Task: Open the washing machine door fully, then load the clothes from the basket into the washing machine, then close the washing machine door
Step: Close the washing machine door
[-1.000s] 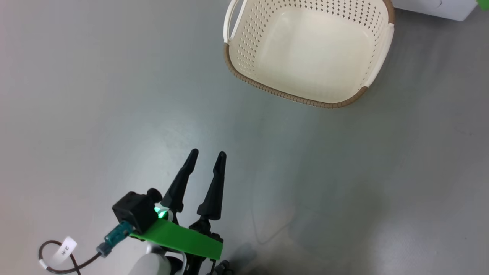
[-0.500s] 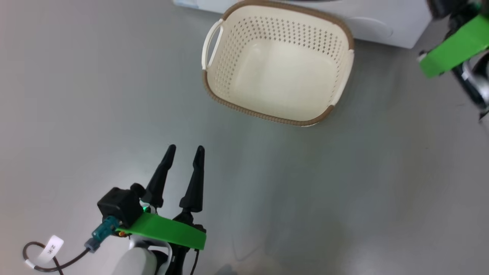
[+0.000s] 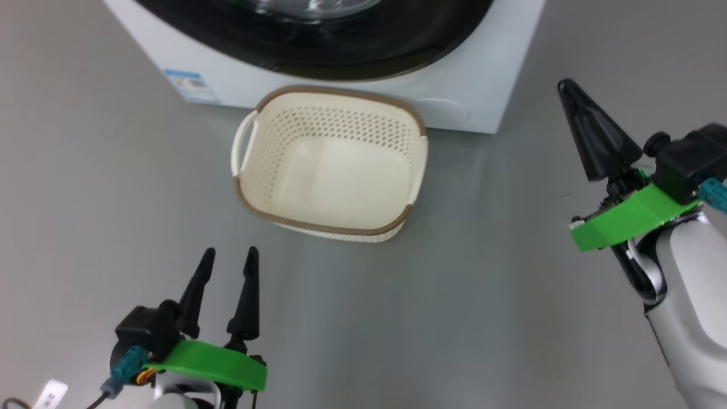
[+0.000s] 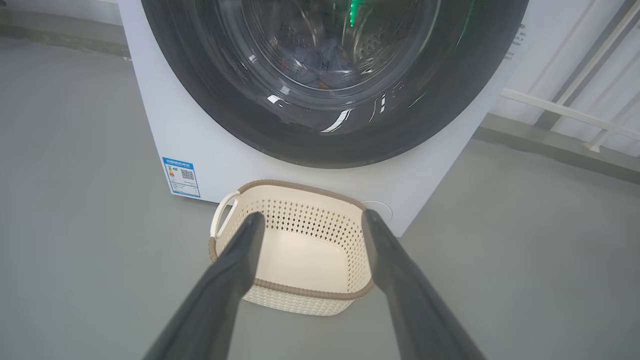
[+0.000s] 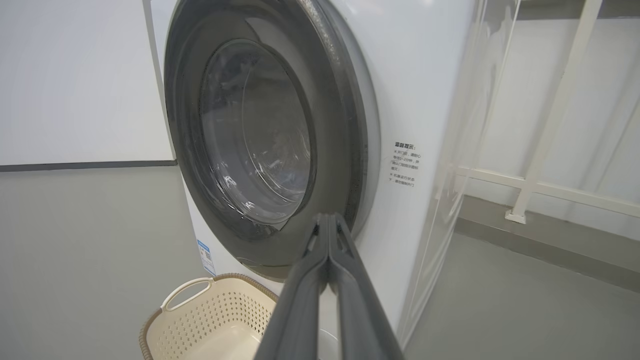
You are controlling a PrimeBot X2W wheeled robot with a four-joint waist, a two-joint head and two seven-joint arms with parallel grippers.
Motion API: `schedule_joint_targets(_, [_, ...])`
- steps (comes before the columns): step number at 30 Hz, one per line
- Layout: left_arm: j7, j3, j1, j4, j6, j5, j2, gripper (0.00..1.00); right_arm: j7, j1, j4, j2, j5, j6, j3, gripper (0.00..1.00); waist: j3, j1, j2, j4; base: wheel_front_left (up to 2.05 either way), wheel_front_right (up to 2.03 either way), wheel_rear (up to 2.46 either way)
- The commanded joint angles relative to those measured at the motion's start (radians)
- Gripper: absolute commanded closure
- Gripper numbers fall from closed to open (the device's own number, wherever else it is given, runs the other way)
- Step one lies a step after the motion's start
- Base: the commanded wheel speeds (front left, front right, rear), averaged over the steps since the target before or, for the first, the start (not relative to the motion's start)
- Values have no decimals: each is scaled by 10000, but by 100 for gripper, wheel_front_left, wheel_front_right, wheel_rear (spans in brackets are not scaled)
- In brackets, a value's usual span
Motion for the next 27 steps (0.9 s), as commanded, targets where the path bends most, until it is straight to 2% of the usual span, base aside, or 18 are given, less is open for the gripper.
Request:
schedule_joint_targets(1, [-63, 512, 209, -189, -53, 189, 244, 0, 27, 511, -333, 236, -123, -59, -74, 100, -1202, 0, -1, -1364, 0, 0, 0])
schedule_joint_targets(12, [-63, 1240, 1035, -11, -166, 483, 244, 0, 27, 2874, -785, 1147, -320, -59, -1386, 100, -2673, 0, -1, -2703, 0, 0, 0])
schedule_joint_targets(19, [-63, 1492, 1579, -51, -179, 474, 244, 0, 27, 4173, -1120, 1687, -280, -59, -2329, 100, -3356, 0, -1, -3107, 0, 0, 0])
schedule_joint_targets(27, [-63, 1734, 1839, -106, -185, 346, 244, 0, 27, 5152, -1459, 2061, -331, -59, -3107, 100, -3609, 0, -1, -3349, 0, 0, 0])
